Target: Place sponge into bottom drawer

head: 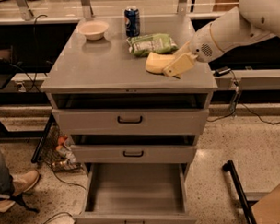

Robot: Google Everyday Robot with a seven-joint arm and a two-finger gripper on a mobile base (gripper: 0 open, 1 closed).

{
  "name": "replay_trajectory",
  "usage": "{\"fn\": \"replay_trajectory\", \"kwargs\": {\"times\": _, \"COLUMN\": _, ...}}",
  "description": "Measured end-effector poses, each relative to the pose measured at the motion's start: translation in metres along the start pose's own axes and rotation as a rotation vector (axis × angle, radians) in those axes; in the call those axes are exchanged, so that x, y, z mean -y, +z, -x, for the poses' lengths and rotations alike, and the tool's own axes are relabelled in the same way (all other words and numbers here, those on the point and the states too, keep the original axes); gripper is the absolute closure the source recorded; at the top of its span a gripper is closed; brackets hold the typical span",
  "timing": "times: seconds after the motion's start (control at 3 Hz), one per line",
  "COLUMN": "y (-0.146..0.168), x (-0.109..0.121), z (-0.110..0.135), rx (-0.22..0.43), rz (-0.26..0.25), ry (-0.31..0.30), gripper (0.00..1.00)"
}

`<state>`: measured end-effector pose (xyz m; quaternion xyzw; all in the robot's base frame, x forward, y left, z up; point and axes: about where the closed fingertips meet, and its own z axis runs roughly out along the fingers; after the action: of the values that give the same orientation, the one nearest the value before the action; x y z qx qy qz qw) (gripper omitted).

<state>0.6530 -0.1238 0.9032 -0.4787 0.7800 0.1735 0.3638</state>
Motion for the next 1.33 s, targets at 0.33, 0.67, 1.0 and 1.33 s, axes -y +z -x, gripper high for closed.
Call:
{"fn": "replay_trajectory", "kwargs": {"times": 0.33, "y": 0.008, "x": -0.018, "z": -0.004, "rx": 0.009, "rz": 0.022, "ry": -0.019, "gripper": 1.0}}
{"fn": "replay_trajectory", "kwargs": {"times": 0.67, "y": 0.027, "x": -0.068, "z": -0.033, "rx": 0.01, "rz": 0.1, "ry": -0.017, "gripper": 1.0}}
{"fn": "replay_trajectory", "kwargs": {"times": 1.0, "y": 0.064, "x": -0.123, "z": -0.072, "rx": -0.003, "rz": 0.187, "ry": 0.011, "gripper": 1.0}}
{"fn": "replay_trajectory", "kwargs": {"times": 1.33, "y": 0.082, "x": -0.153, "z": -0.099, "rx": -0.049, "rz": 0.247, "ry": 0.03, "gripper": 1.0}}
